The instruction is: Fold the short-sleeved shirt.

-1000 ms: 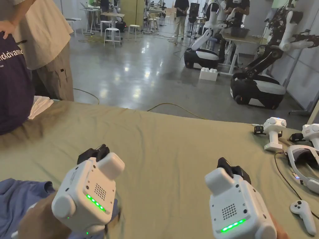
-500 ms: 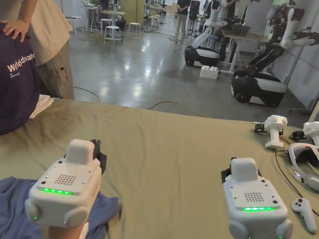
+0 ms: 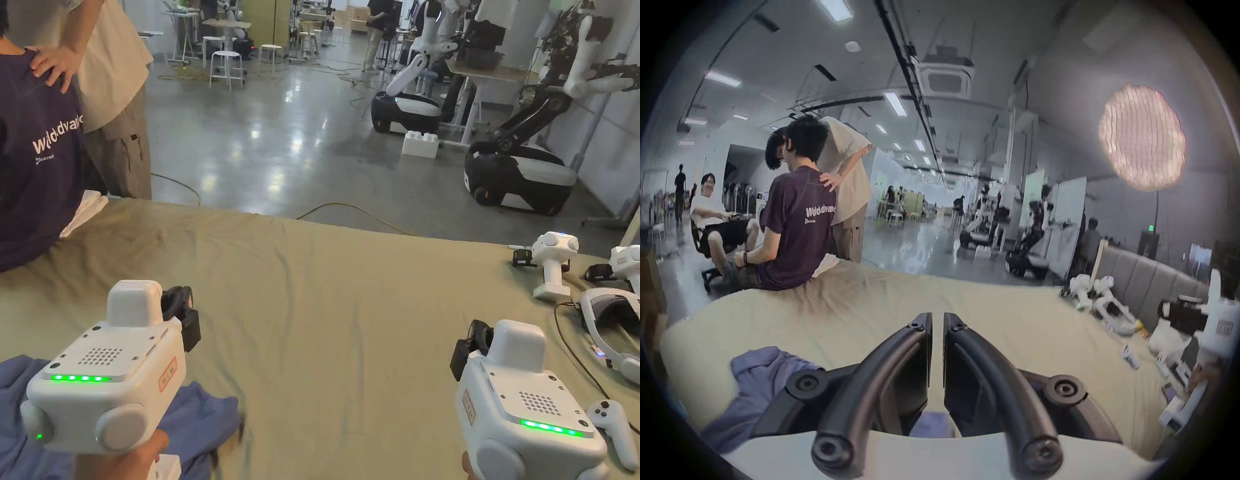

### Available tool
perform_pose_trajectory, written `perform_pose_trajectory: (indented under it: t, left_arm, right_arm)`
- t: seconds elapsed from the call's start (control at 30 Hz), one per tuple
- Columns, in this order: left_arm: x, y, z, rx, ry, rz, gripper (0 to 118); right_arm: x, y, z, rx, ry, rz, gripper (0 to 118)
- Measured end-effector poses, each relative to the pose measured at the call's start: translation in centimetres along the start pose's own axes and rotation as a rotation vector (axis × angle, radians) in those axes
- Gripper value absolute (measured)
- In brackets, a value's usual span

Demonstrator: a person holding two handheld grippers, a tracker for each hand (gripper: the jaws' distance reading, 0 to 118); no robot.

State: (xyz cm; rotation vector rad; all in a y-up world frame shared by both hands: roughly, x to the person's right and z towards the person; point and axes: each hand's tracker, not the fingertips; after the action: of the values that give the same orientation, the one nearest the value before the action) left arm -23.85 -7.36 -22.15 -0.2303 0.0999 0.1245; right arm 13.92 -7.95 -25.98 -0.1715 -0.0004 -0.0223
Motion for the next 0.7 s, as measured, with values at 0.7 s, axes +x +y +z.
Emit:
perform_pose_trajectory:
  t: [0.7]
  left_arm:
    - [-19.9, -10.1, 1.1, -0.783, 0.188, 0.176, 41]
  right_arm:
    - [-1.4, -4.6, -2.3, -0.180, 0.051, 0.085, 0]
